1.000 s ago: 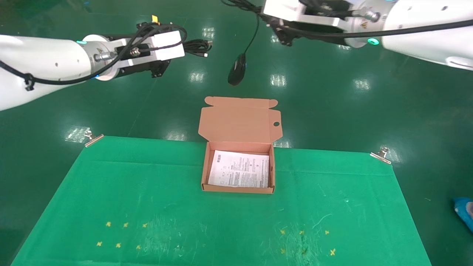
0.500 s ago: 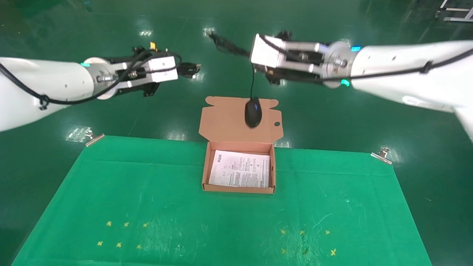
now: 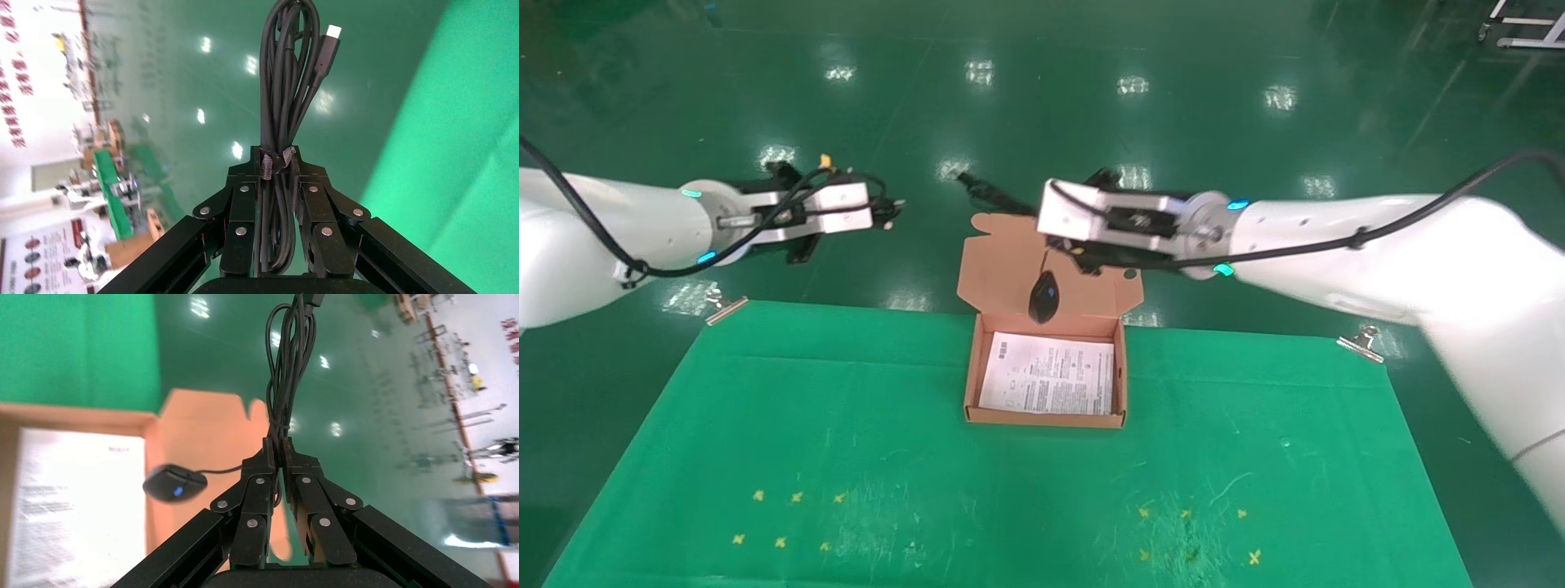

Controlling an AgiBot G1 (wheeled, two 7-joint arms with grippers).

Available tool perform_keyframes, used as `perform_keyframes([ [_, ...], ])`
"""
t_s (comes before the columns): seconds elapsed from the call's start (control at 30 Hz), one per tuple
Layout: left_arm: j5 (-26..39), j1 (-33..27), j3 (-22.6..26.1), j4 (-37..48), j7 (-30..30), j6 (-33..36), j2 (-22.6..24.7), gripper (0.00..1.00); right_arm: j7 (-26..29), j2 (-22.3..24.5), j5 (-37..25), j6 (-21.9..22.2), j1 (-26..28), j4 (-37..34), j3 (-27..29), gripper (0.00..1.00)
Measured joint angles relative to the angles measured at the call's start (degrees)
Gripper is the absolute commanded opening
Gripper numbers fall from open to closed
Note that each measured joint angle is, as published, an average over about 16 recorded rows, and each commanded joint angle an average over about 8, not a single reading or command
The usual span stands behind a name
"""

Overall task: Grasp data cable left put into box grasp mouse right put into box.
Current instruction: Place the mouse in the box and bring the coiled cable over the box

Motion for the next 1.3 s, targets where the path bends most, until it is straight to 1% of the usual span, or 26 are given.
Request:
perform_keyframes([
  [0.3, 3.3, 0.5, 0.2, -0.9, -3.4, 3.0, -0.1, 0.0, -2.4, -3.5, 3.7, 0.1, -2.4, -4.3, 0.9, 0.0],
  [0.67, 4.1, 0.7, 0.2, -1.9, -4.4, 3.7, -0.3, 0.0, -3.0, -5.7, 5.9, 1.2, -3.8, -12.4, 0.3, 0.0],
  [0.7, 4.1, 0.8, 0.2, -1.9, -4.4, 3.7, -0.3, 0.0, -3.0, -5.8, 6.0, 1.2, -3.9, -13.2, 0.2, 0.06],
  [0.93, 4.2, 0.8, 0.2, -2.1, -4.5, 3.8, -0.3, 0.0, -2.9, -6.0, 6.4, 0.6, -3.8, -16.4, -1.1, 0.93],
  [0.97, 4.2, 0.8, 0.2, -2.1, -4.5, 3.8, -0.3, 0.0, -2.9, -6.0, 6.5, 0.4, -3.8, -16.6, -1.3, 1.0],
  [1.3, 2.6, 1.6, 0.6, -1.4, -3.4, 2.9, 1.4, 0.0, -2.3, -4.6, 7.1, -0.4, -3.8, -15.3, -2.1, 1.0],
])
